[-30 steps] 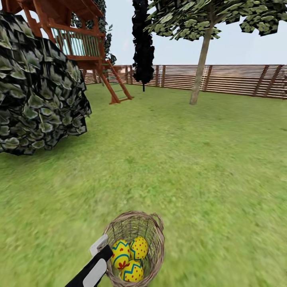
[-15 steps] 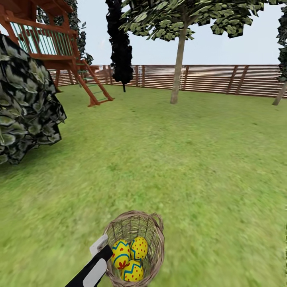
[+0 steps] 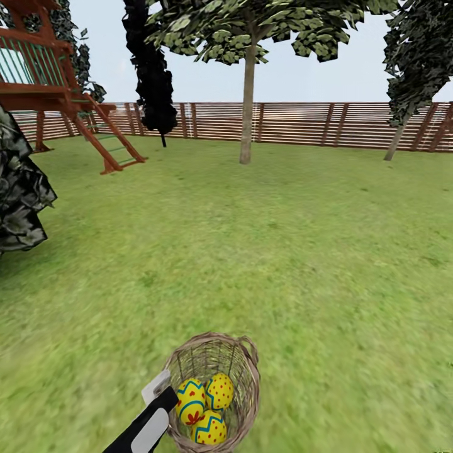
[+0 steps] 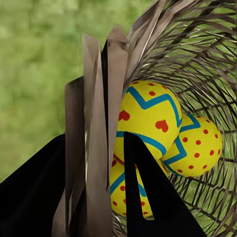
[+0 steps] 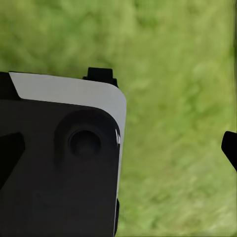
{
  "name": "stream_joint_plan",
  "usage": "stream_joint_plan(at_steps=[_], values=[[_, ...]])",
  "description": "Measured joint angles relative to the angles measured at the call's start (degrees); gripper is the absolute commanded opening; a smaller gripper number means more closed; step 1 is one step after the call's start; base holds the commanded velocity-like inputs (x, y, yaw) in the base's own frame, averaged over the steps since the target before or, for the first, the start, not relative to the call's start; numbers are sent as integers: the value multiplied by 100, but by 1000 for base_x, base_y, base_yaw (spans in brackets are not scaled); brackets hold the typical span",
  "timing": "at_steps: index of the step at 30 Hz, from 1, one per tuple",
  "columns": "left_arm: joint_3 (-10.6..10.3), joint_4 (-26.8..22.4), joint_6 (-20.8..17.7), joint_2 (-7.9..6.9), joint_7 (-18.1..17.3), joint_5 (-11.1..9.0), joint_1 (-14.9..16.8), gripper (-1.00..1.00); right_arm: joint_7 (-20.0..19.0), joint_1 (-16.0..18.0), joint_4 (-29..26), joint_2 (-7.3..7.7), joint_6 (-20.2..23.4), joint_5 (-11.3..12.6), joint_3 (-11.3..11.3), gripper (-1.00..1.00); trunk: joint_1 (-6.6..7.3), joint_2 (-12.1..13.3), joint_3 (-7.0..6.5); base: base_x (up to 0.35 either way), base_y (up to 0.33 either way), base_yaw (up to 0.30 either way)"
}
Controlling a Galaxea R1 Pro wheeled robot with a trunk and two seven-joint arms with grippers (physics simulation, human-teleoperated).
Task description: Take the three Easter eggs out of the wicker basket on the lawn in the garden, then place them on the lawn next to a single tree (choose any tree) so that all three eggs are next to the same tree and none are left in the basket.
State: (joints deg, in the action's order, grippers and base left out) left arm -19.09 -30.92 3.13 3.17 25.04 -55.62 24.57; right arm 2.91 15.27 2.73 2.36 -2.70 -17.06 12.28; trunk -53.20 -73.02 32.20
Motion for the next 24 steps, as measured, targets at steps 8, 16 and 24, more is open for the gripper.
stream_joint_plan(at_steps=[8,16,24], values=[[0,0,-7,-4,0,-1,1,-100,-2,0,0,-4,0,-9,-7,100,0,0,0,341,0,-278],[1,-3,-8,-34,8,-3,-1,-100,24,2,-15,2,8,7,-1,100,0,0,0,341,0,-21],[1,7,-8,-43,10,1,-1,-100,25,2,-33,34,0,-12,-1,100,0,0,0,341,0,0]])
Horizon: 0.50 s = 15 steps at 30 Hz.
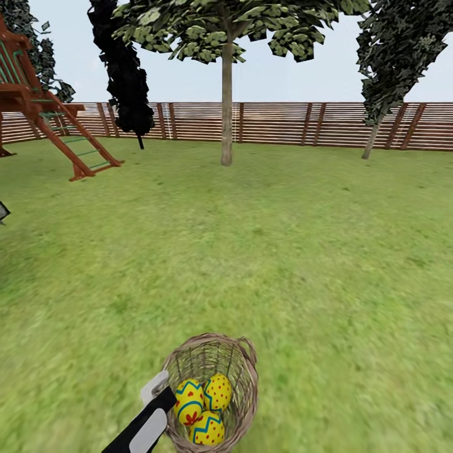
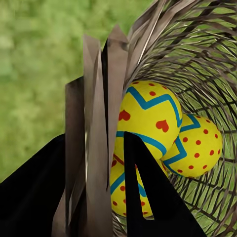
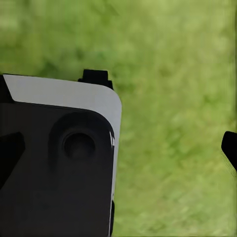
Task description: Take the three Easter eggs out of the wicker basket on the lawn in the garden, then place them on the lawn next to a single tree (choose any tree) so that all three eggs are next to the same tree and none are left in the basket.
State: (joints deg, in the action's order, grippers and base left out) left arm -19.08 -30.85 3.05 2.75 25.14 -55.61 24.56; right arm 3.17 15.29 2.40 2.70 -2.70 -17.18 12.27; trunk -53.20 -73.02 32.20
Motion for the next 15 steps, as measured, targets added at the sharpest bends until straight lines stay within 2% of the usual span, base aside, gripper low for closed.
stream_joint_plan(at_steps=[15], values=[[-1,-1,-1,-6,-1,8,0,-100,0,0,0,10,0,3,0,100,0,0,0,341,0,0]])
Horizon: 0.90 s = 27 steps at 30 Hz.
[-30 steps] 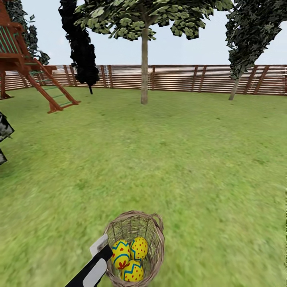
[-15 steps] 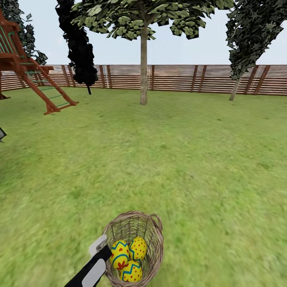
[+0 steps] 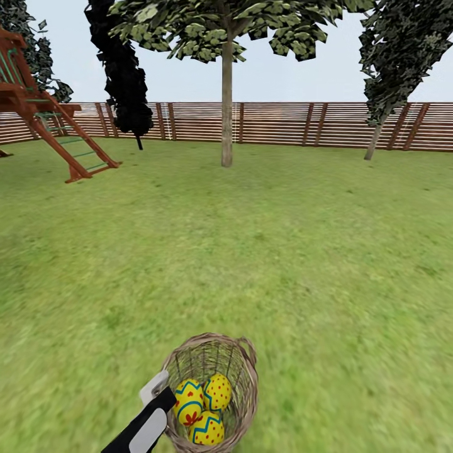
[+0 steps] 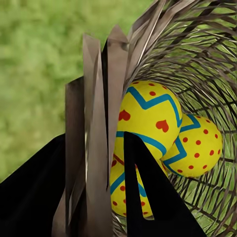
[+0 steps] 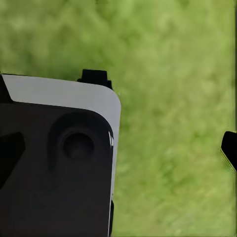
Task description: Take the three Easter eggs out of the wicker basket on the lawn in the garden, then place them on the lawn next to a single tree (choose any tree) so that all three eggs are next to the same tree and none are left in the basket.
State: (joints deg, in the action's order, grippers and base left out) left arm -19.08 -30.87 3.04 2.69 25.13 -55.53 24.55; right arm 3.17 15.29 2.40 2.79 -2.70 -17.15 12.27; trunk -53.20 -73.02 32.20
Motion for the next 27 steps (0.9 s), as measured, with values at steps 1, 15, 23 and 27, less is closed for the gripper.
stream_joint_plan(at_steps=[1,15,23,27], values=[[1,1,1,0,1,-1,0,-100,0,0,0,0,0,0,0,100,0,0,0,341,0,0],[0,-2,1,0,0,-6,2,-100,0,0,0,0,0,0,0,100,0,0,0,341,0,0],[0,-7,1,0,0,-10,1,-100,0,0,0,0,0,0,0,100,0,0,0,341,0,0],[0,-8,0,0,0,8,0,-100,0,0,0,0,0,0,0,100,0,0,0,341,0,0]])
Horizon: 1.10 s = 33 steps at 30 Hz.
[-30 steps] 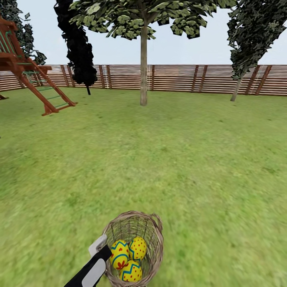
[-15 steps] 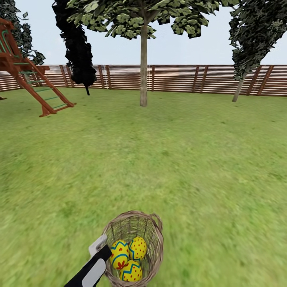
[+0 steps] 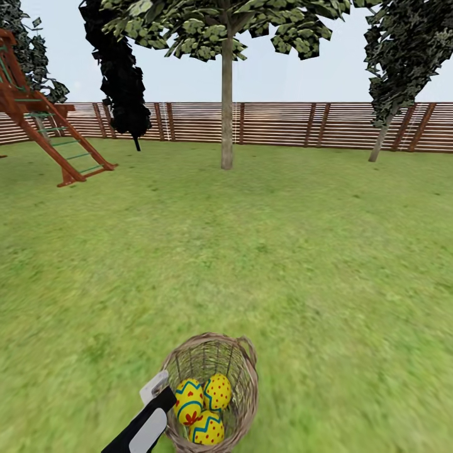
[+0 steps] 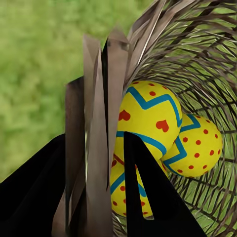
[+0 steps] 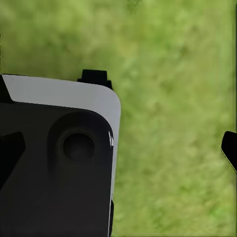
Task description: Take the three Easter eggs out of the wicker basket on the lawn in the garden, then place them on the lawn next to a single tree (choose any tree) so that all three eggs are next to the same tree and none are left in the basket.
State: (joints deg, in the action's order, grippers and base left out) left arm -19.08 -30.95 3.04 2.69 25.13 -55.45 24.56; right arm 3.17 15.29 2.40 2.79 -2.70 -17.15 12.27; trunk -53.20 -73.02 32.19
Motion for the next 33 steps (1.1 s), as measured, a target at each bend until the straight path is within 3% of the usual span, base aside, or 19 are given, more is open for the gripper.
stream_joint_plan(at_steps=[33], values=[[0,0,1,8,1,-13,1,-100,27,1,-18,-23,-54,-9,-2,100,0,0,0,341,0,0]])
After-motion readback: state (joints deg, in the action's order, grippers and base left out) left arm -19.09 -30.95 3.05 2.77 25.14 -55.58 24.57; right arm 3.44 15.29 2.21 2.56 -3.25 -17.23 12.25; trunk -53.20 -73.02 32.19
